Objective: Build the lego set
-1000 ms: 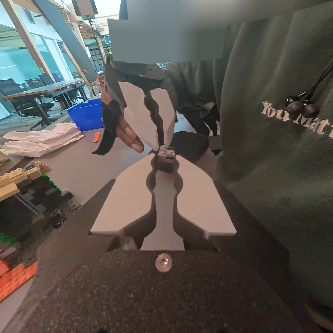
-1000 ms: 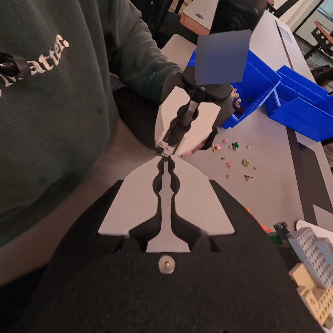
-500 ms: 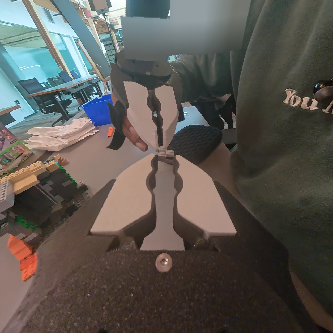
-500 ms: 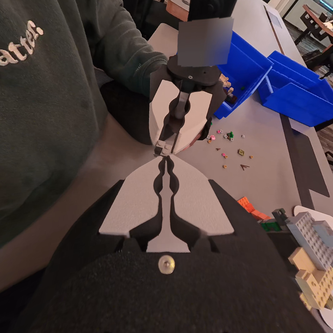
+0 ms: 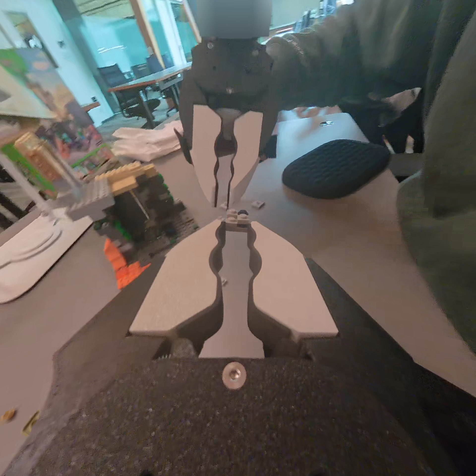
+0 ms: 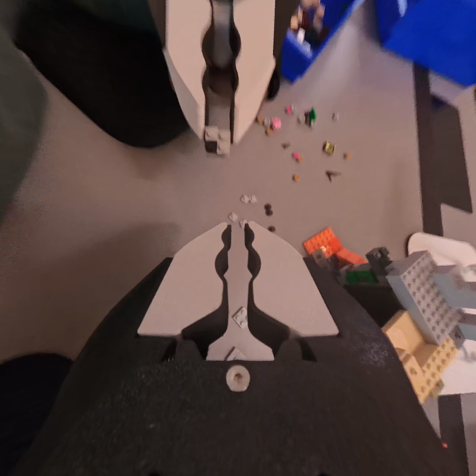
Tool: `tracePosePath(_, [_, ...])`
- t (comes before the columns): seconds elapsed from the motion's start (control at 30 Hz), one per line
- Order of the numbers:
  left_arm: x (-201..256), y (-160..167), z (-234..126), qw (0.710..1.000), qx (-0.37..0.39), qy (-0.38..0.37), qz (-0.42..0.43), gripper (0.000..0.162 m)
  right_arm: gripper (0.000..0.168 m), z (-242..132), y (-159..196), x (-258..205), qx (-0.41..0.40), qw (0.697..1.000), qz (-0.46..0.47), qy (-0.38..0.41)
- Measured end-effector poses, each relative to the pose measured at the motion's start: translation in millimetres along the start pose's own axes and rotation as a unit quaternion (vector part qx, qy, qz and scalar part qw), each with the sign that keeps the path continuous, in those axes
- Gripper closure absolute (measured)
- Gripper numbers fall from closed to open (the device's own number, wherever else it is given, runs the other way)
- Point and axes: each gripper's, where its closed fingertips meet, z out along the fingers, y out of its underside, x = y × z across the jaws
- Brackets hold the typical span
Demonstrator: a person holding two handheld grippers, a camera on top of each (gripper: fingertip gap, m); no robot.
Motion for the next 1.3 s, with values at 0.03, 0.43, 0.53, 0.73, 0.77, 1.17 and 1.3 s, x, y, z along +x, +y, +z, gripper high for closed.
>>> tracePosePath(0.03, [-4,4,-1,1.0,-0.002,-0.008,-0.005,0.147,0.157,10,10,6,-0.024,1.0,0.01,-0.002])
tracePosePath(0.43, [-9,12,-6,1.0,0.007,-0.018,0.0,0.147,0.153,55,53,34,-0.124,0.989,0.069,-0.042])
tracePosePath(0.53, [-11,14,-6,1.0,0.006,-0.02,-0.005,0.147,0.153,57,57,33,-0.132,0.987,0.075,-0.049])
tracePosePath(0.73, [-10,15,-5,1.0,0.007,-0.017,-0.011,0.147,0.154,62,64,33,-0.143,0.984,0.086,-0.054])
tracePosePath(0.77, [-9,16,-5,1.0,0.006,-0.016,-0.011,0.147,0.154,63,64,33,-0.142,0.984,0.088,-0.055])
tracePosePath(1.17, [-3,13,-3,1.0,0.013,-0.004,-0.016,0.147,0.161,63,65,32,-0.158,0.98,0.099,-0.063])
tracePosePath(1.3, [1,11,-1,1.0,0.019,0.004,-0.018,0.147,0.162,58,61,27,-0.155,0.981,0.102,-0.064])
